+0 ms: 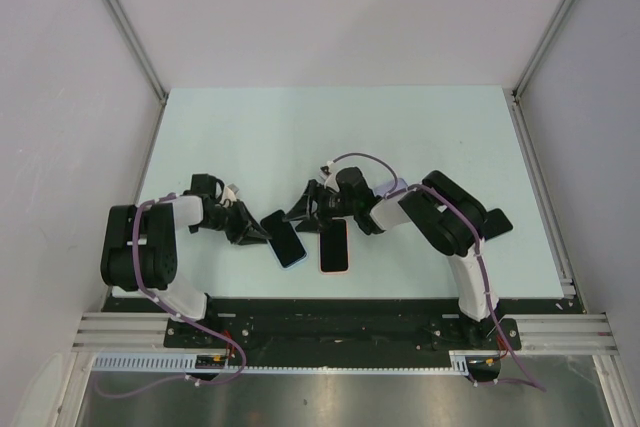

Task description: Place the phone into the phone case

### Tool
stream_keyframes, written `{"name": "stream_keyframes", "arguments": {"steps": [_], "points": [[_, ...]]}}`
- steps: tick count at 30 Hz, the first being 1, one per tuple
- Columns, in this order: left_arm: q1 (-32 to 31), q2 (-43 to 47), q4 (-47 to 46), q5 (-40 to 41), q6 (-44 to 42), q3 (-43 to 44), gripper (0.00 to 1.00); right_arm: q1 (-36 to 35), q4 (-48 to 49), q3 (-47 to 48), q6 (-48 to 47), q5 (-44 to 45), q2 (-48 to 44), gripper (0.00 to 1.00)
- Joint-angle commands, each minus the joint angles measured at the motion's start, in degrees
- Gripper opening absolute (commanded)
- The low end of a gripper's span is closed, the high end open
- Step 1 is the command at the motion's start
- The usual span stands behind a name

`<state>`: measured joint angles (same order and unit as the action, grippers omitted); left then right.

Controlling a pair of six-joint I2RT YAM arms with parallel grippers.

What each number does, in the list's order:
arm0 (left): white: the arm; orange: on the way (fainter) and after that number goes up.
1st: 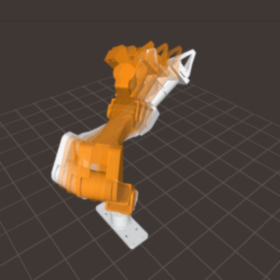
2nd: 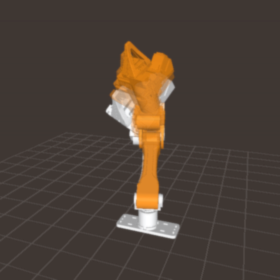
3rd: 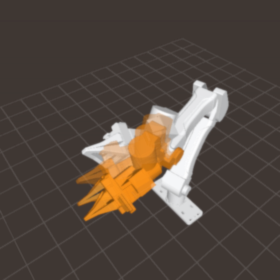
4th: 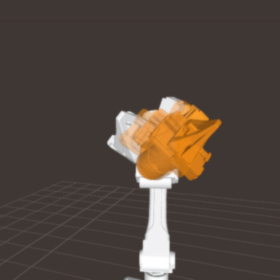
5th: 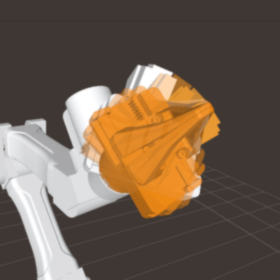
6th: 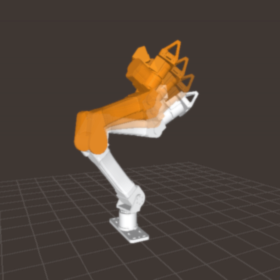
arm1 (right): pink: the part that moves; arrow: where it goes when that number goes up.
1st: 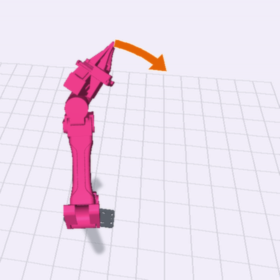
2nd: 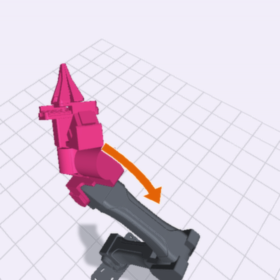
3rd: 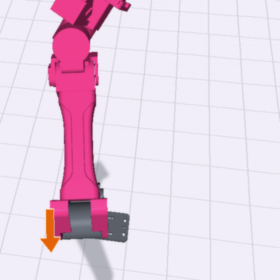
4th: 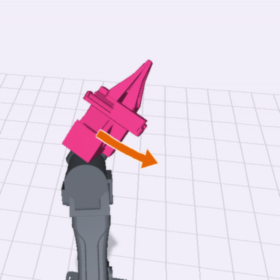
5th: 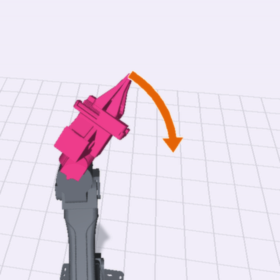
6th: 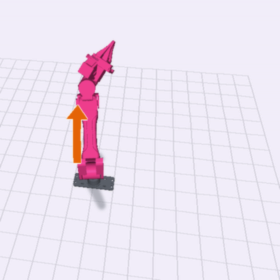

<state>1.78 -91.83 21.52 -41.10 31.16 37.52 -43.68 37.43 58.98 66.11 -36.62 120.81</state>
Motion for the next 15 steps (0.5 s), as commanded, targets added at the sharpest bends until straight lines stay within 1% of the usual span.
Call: {"name": "stream_keyframes", "arguments": {"steps": [1, 3, 7, 9, 12, 15], "points": [[-2.2, -2.4, -0.4, -2.8, 1.1, -1.2, 0.17, -2.2, 18.7, 1.3, 6.6, -7.3, -0.2, 0.69], [-2.2, -2.5, -0.5, -2.9, 1.1, -1.1, 0.17, -2.0, 17.1, 1.3, 5.4, -7.3, -0.5, 0.69], [-2.2, -3.1, -1.2, -4.4, 1.0, -1.5, 0.14, -2.2, 17.1, 1.2, 4.9, -8.0, -0.8, 0.68], [-2.2, -3.4, -1.6, -4.6, 1.1, -1.5, 0.13, -2.5, 14.2, 1.2, 3.6, -7.4, -1.6, 0.67], [-2.2, -3.4, -1.7, -4.6, 1.4, -1.3, 0.12, -2.5, 10.7, 1.3, 0.9, -6.7, -2.2, 0.65], [-2.2, -3.8, -1.7, -4.9, 1.5, -1.1, 0.13, -2.8, 10.5, 1.3, 0.8, -7.1, -1.8, 0.62]]}}
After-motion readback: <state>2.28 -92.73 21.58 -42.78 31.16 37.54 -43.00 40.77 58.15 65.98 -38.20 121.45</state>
